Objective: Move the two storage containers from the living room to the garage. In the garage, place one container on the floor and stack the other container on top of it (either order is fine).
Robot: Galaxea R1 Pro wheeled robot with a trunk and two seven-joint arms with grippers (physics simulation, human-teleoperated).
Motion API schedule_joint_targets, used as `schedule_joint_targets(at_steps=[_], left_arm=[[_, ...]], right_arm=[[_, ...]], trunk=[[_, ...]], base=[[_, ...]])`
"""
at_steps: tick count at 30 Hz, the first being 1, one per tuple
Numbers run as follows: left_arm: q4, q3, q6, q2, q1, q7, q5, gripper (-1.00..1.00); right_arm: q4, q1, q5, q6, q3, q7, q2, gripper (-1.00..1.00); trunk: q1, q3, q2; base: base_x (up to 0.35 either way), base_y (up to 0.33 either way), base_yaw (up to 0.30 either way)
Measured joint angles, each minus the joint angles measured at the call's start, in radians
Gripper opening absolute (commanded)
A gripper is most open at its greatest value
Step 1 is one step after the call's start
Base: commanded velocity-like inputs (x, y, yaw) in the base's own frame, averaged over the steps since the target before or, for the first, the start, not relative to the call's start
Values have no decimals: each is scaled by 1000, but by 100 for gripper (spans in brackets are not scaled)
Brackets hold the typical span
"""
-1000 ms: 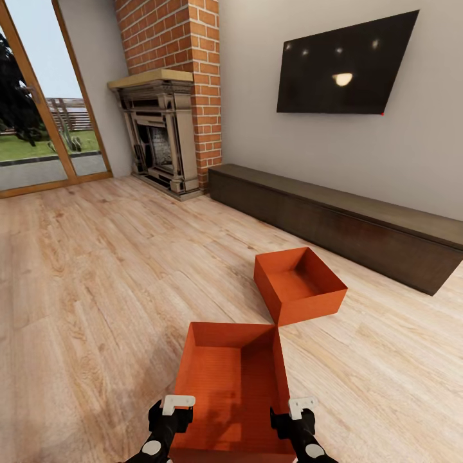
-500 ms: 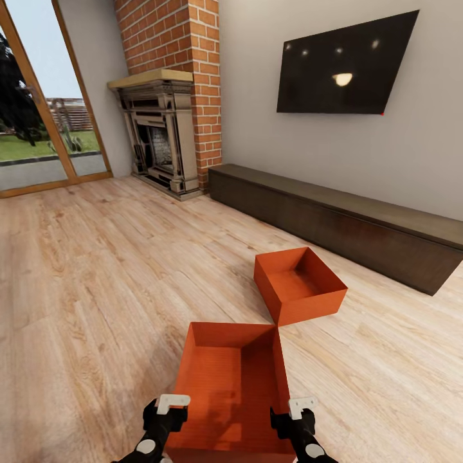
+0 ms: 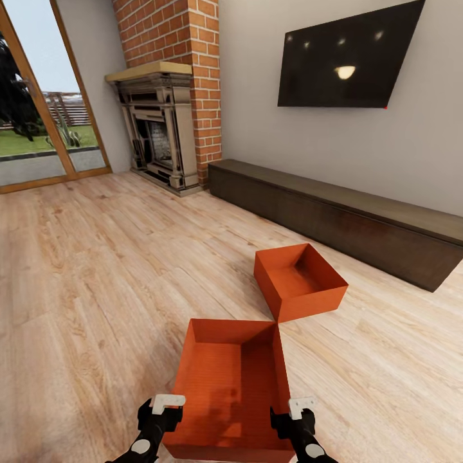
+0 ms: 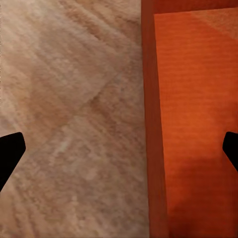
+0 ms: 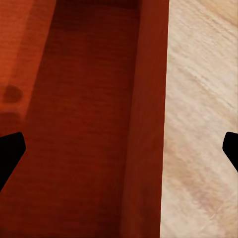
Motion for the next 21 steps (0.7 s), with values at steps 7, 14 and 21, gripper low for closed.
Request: schedule_joint_targets(at_steps=[7, 14, 21], left_arm=[[0, -4, -1, -3, 0, 2, 0, 100], [0, -4, -2, -11, 1, 4, 4, 100], [0, -2, -2, -15, 2, 4, 10, 100]], right_arm=[[0, 0, 0, 0, 0, 0, 0, 100], [0, 0, 0, 0, 0, 0, 0, 100], [0, -1, 0, 0, 0, 0, 0, 100]], trunk=[[0, 0, 0], [0, 0, 0], [0, 0, 0]], base=[[0, 0, 0], [0, 0, 0], [0, 0, 0]])
